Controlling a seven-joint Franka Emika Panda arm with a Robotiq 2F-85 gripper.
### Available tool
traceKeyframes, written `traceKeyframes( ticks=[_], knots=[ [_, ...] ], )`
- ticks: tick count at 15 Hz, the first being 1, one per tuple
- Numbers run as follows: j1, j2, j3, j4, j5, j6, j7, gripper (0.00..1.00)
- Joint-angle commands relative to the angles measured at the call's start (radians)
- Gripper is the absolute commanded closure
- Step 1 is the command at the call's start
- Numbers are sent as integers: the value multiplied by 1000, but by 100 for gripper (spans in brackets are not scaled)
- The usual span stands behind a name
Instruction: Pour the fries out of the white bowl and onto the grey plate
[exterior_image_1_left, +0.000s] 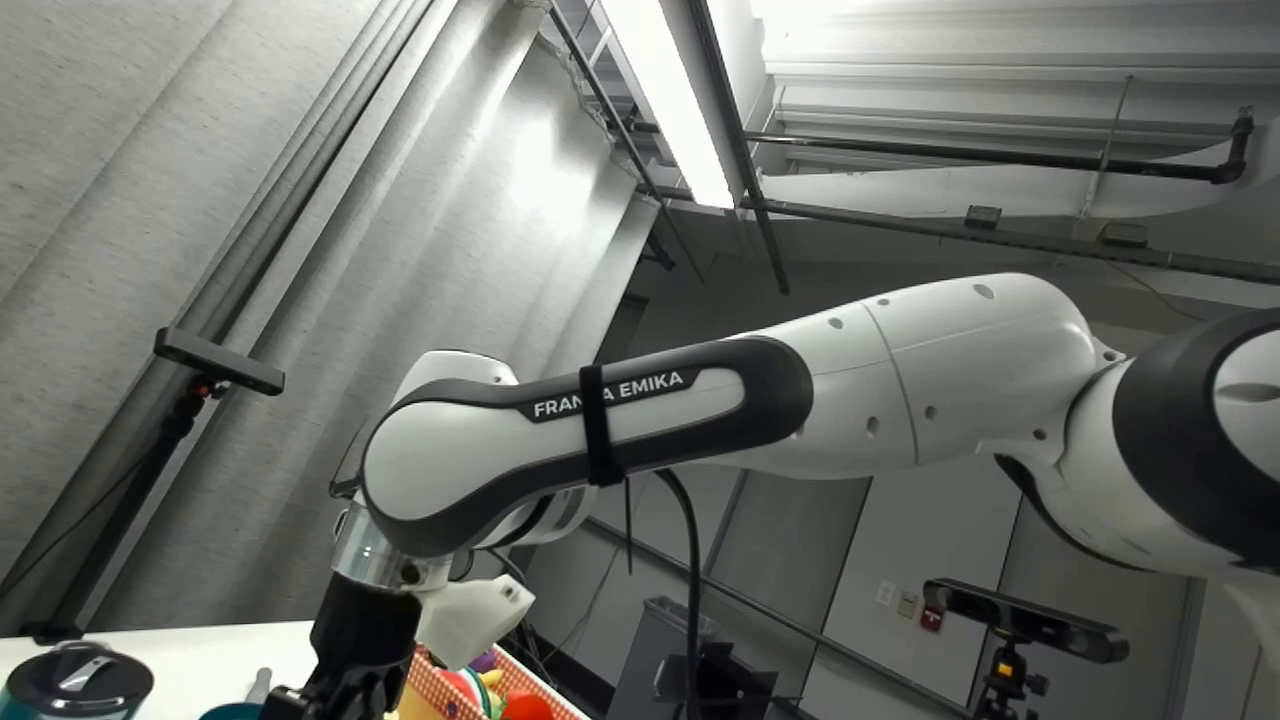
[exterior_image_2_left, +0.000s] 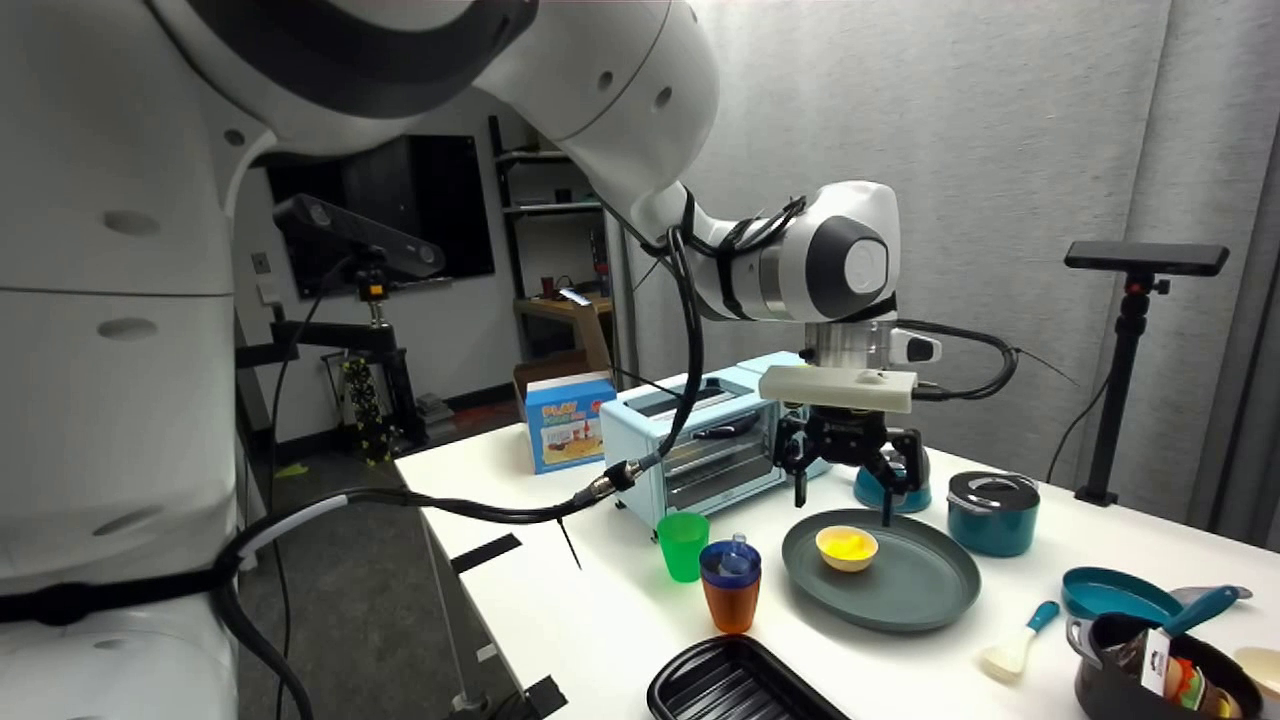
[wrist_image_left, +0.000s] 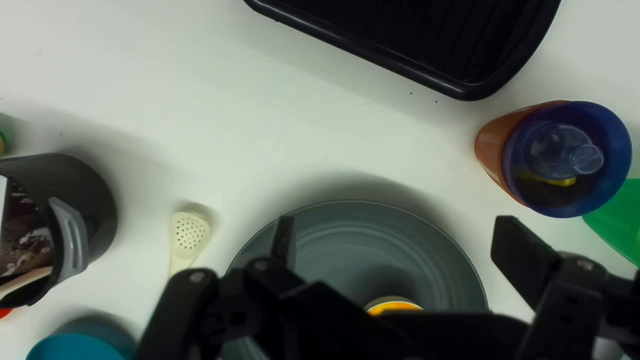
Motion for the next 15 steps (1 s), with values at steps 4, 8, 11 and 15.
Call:
traceKeyframes(
  ticks=[4, 8, 11, 15],
  knots=[
    [2, 84, -6, 59, -16, 66, 9, 0],
    [5, 146, -7, 108, -20, 93, 20, 0],
    [6, 190, -8, 153, -16, 104, 34, 0],
    [15, 256, -8, 229, -14, 104, 68, 0]
  ],
)
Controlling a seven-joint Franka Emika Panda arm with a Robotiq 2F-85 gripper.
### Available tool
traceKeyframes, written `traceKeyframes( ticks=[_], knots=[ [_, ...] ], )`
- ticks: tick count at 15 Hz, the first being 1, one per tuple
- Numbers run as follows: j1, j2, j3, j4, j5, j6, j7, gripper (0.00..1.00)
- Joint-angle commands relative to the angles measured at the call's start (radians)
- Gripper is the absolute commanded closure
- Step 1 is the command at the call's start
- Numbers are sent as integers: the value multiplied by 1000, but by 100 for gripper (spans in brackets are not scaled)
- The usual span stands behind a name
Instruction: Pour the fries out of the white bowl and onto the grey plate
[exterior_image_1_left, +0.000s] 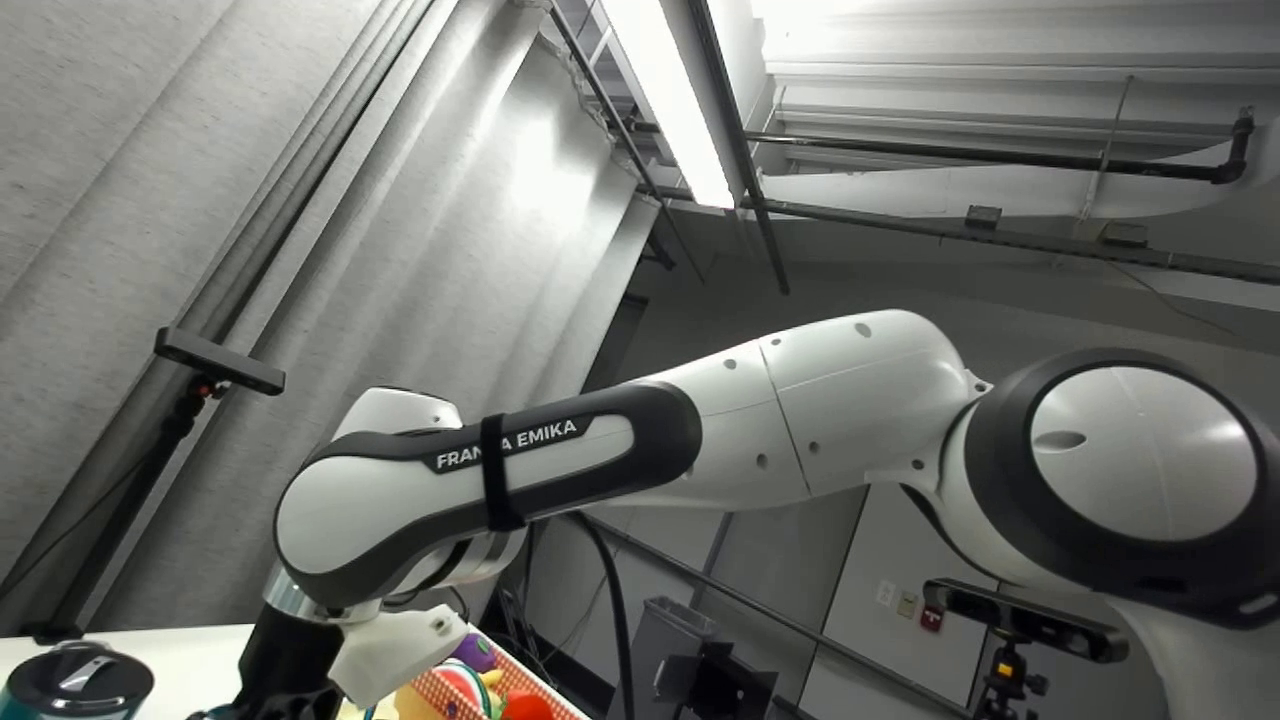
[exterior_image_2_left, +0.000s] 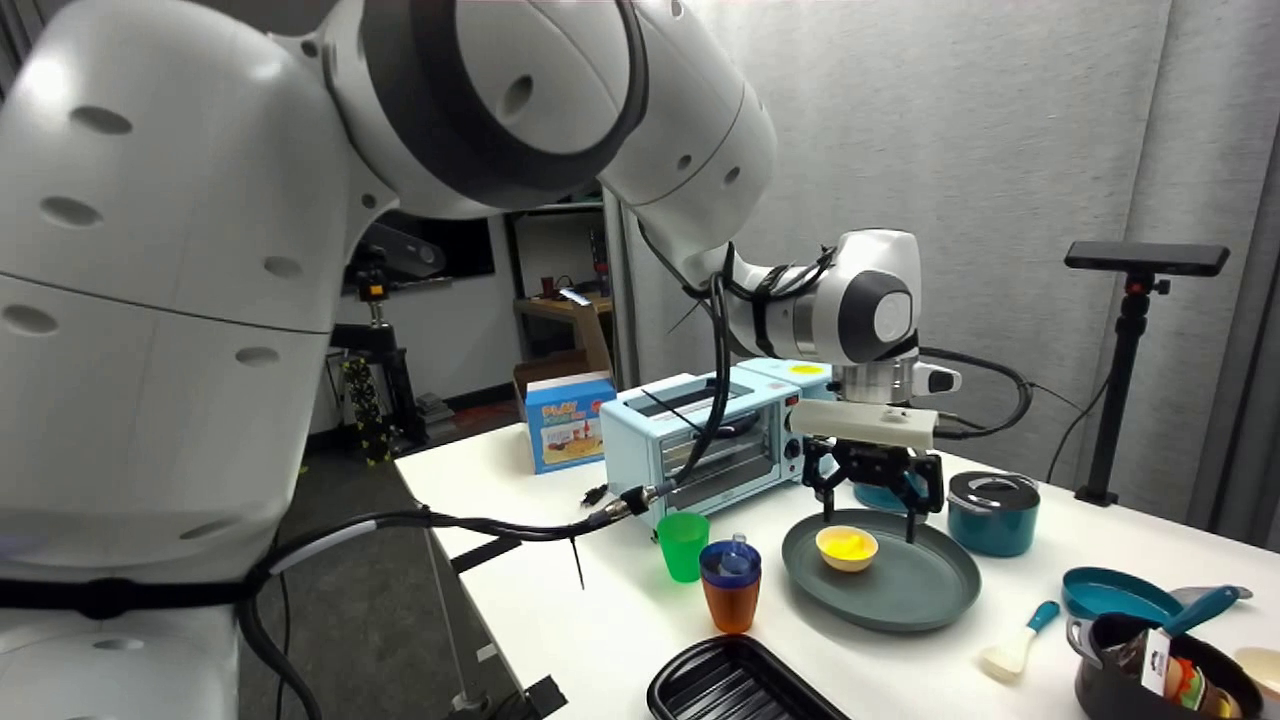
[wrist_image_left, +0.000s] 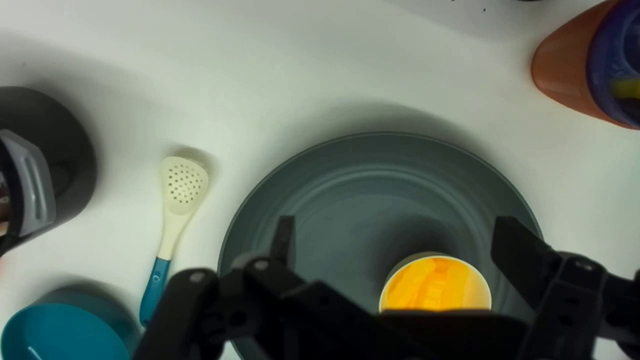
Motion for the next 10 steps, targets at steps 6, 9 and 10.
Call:
traceKeyframes(
  ticks=[6, 9, 10],
  knots=[
    [35, 161, 5, 208, 3, -20, 62, 0],
    [31, 140, 7, 168, 2, -3, 43, 0],
    [34, 152, 8, 182, 2, -3, 44, 0]
  ],
)
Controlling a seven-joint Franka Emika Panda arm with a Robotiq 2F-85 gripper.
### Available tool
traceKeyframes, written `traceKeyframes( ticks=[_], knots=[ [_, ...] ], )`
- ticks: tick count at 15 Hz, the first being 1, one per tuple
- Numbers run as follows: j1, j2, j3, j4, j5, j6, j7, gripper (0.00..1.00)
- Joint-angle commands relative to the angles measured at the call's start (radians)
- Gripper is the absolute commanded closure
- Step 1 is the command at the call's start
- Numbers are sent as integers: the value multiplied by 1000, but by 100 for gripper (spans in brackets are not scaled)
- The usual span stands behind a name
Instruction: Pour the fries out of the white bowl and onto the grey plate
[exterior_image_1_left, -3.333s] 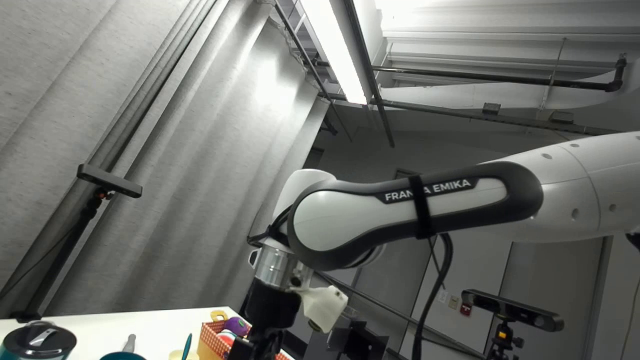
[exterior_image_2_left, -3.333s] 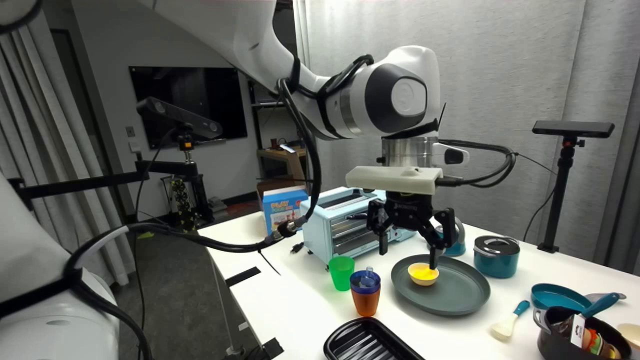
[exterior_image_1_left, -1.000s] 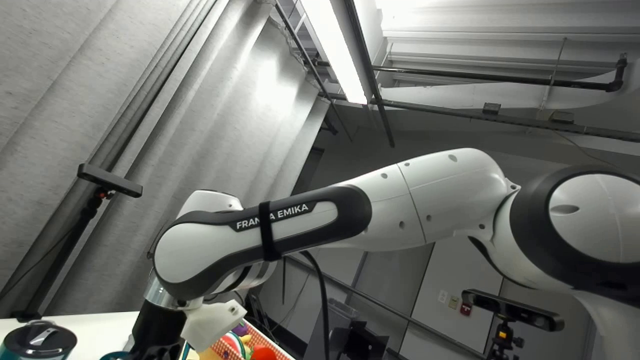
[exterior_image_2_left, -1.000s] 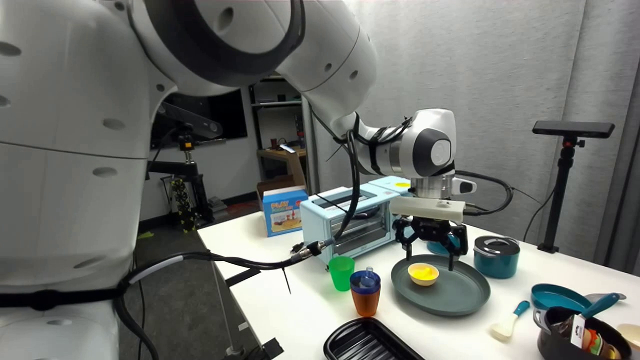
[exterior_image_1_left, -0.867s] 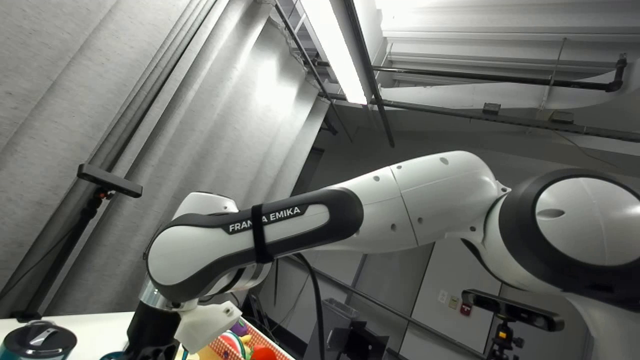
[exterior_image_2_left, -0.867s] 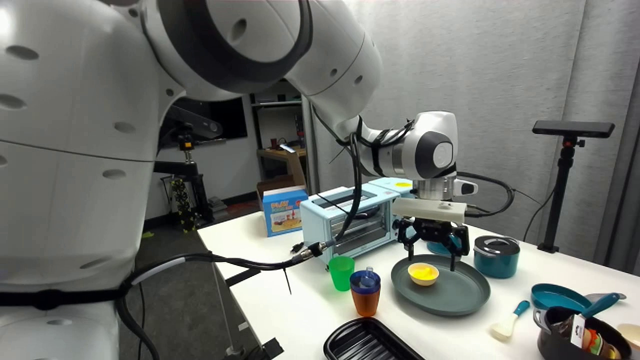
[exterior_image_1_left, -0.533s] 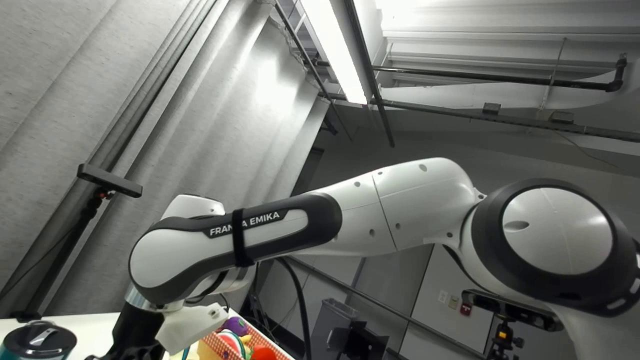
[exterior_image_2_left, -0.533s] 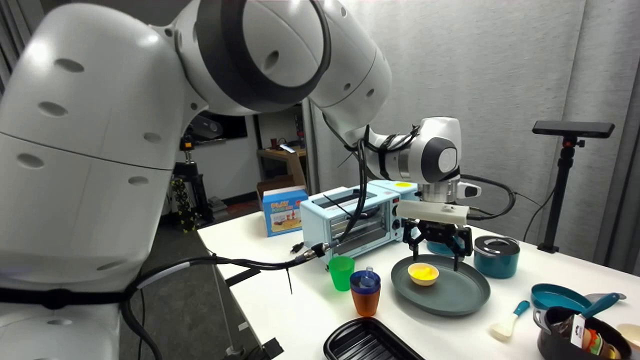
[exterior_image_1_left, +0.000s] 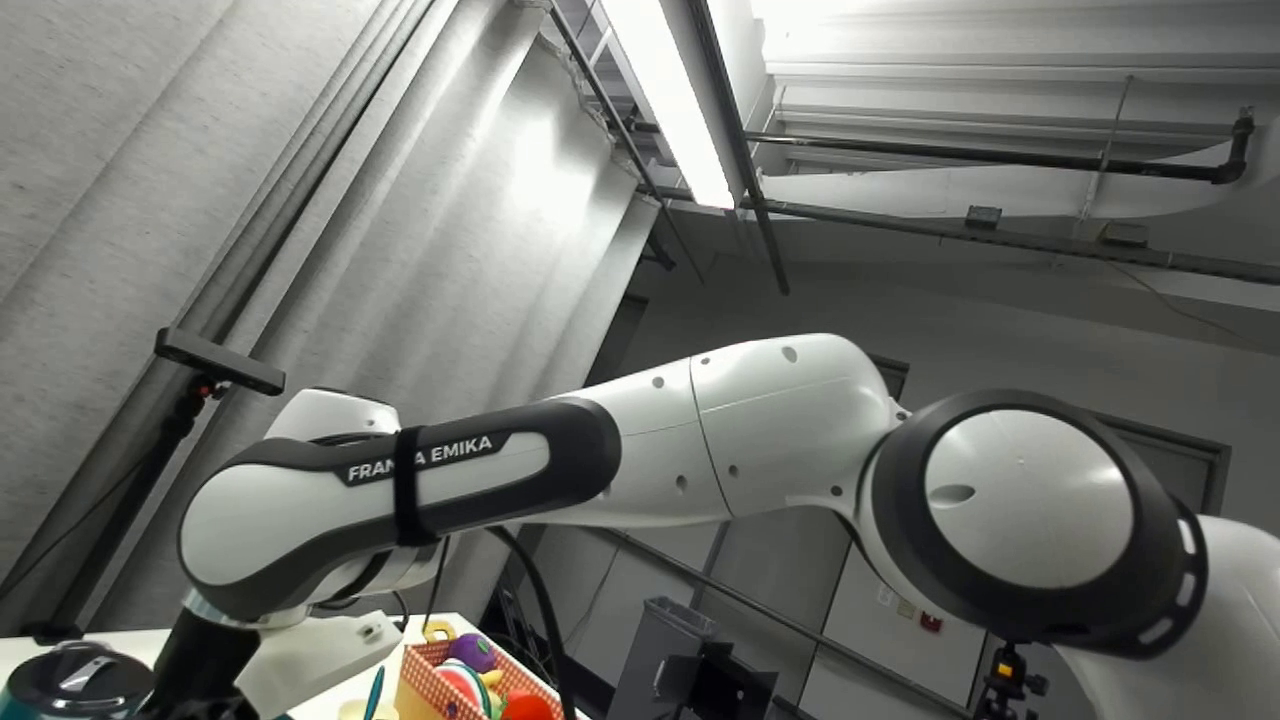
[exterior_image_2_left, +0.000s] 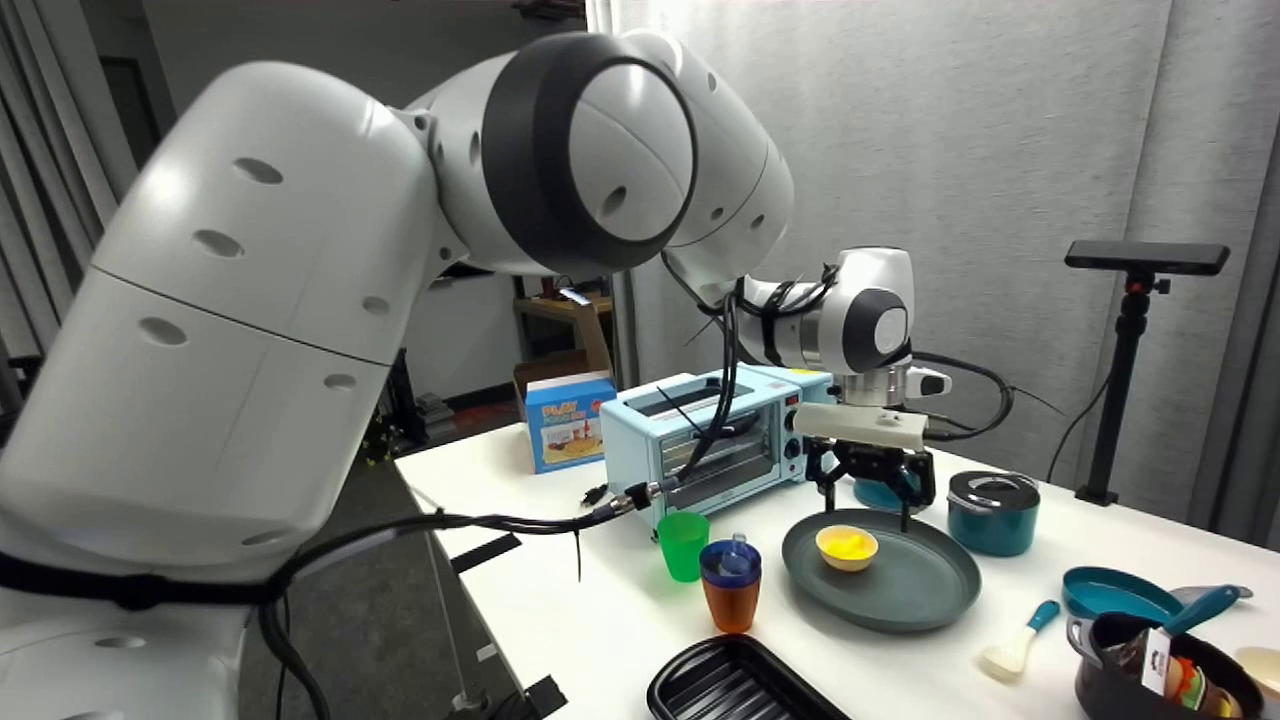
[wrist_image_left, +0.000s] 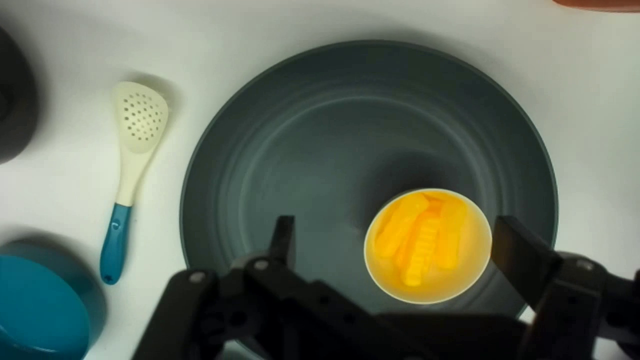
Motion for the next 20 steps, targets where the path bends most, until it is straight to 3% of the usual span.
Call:
traceKeyframes(
  ticks=[1, 12, 20],
  knots=[
    [2, 8, 0, 11, 0, -3, 1, 0],
    [8, 44, -26, 32, -36, 18, 19, 0],
    [14, 131, -39, 113, -40, 18, 41, 0]
  ],
)
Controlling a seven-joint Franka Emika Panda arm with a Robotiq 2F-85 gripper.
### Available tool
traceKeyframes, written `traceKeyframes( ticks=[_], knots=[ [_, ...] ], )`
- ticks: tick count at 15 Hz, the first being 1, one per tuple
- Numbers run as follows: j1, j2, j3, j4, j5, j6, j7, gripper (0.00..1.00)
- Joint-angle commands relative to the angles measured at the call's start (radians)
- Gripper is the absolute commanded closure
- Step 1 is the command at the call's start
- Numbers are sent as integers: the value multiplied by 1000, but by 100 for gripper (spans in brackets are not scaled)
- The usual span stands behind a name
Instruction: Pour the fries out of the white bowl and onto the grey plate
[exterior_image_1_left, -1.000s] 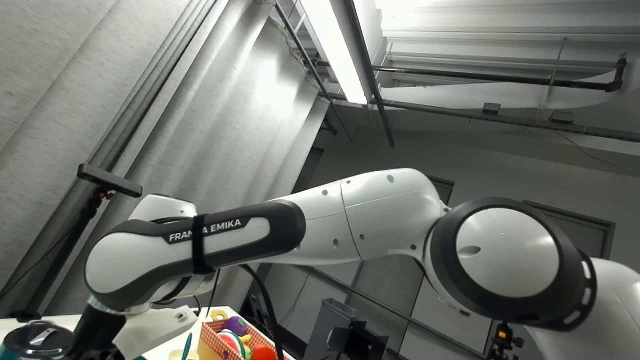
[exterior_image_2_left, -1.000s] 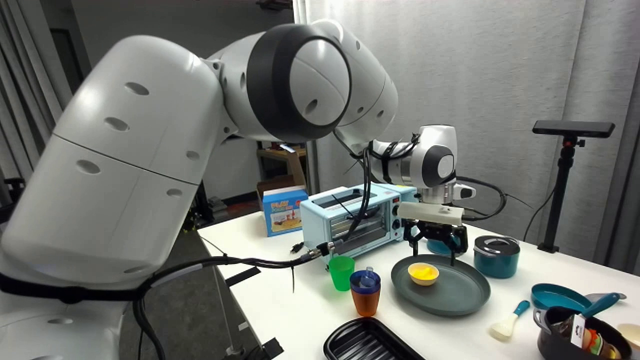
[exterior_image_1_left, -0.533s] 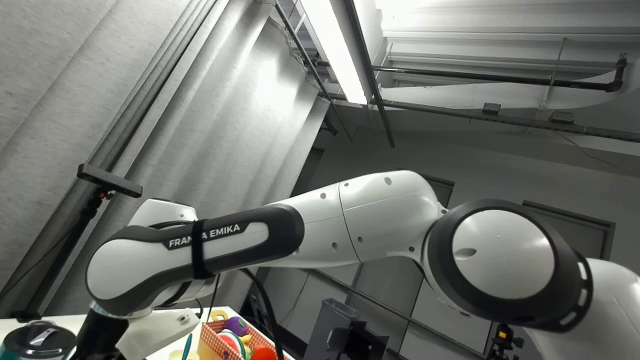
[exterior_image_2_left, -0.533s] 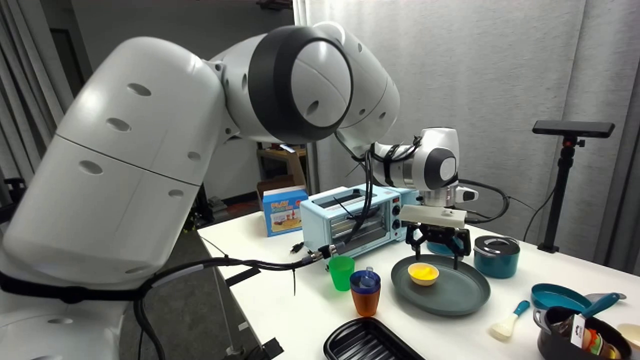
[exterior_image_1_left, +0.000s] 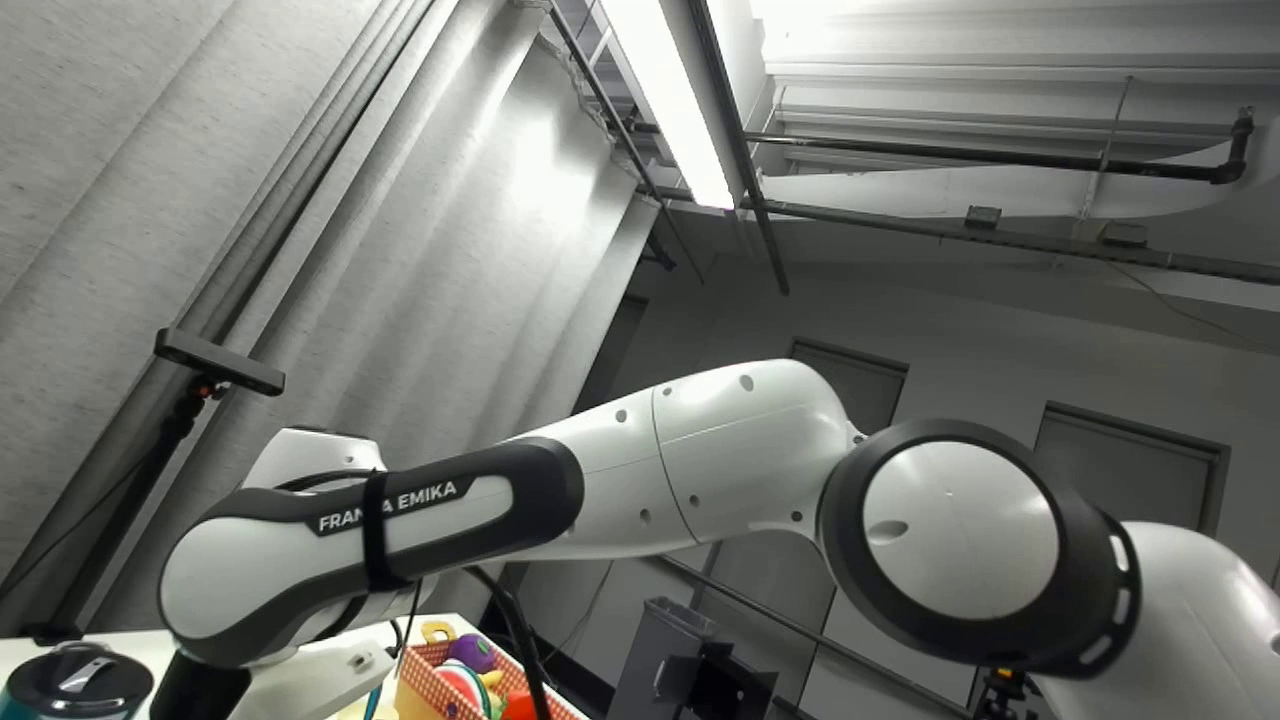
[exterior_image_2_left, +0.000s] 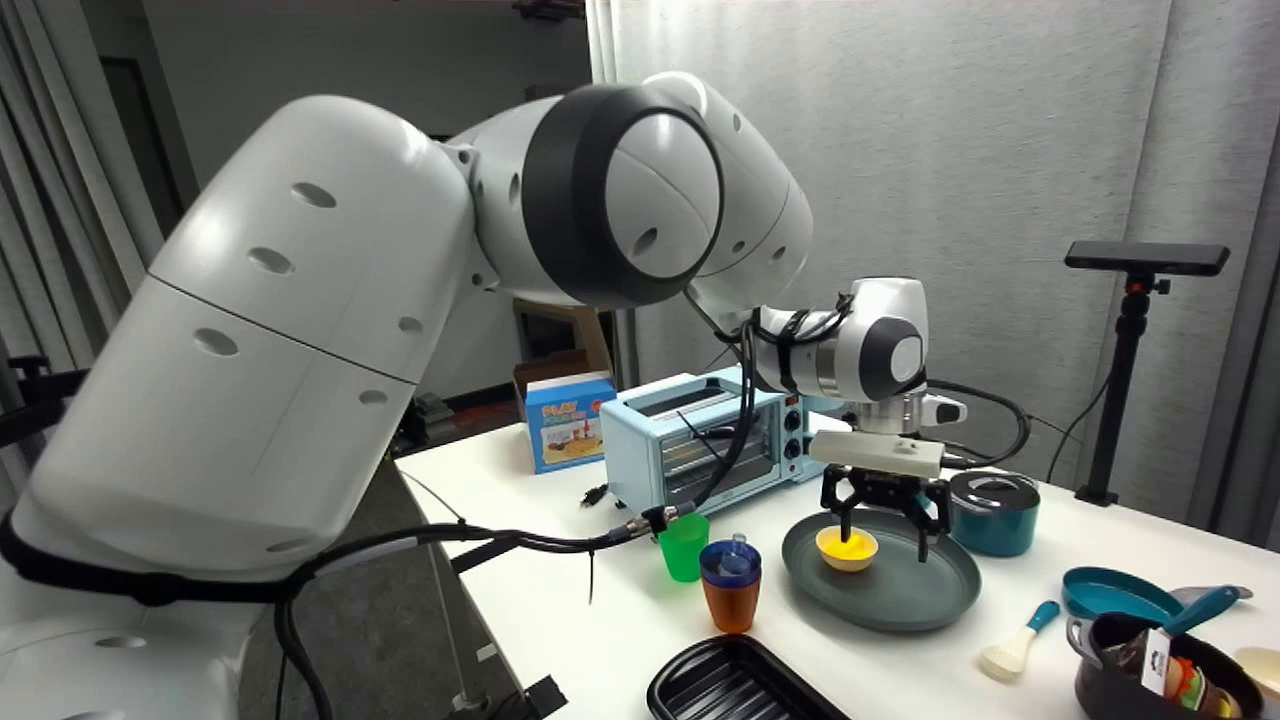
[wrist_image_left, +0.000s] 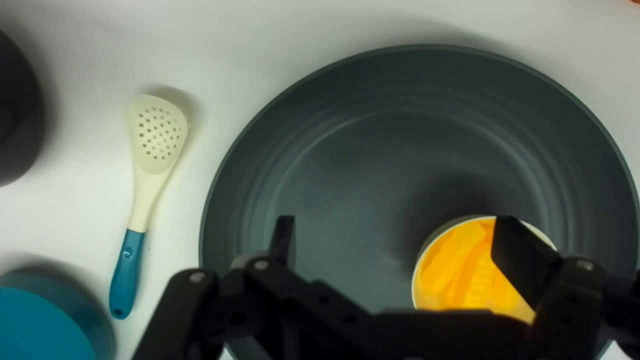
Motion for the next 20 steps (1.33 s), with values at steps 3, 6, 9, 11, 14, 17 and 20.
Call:
traceKeyframes(
  ticks=[3, 6, 9, 11, 14, 17, 20],
  knots=[
    [12, 93, -11, 125, -7, 12, 59, 0],
    [17, 125, -11, 167, -5, 5, 80, 0],
    [18, 149, -11, 194, -1, 1, 92, 0],
    [19, 163, -11, 208, 1, -2, 98, 0],
    [19, 181, -11, 226, 3, -7, 104, 0],
    [19, 194, -11, 240, 3, -10, 106, 0],
    [19, 204, -10, 251, 4, -14, 105, 2]
  ],
)
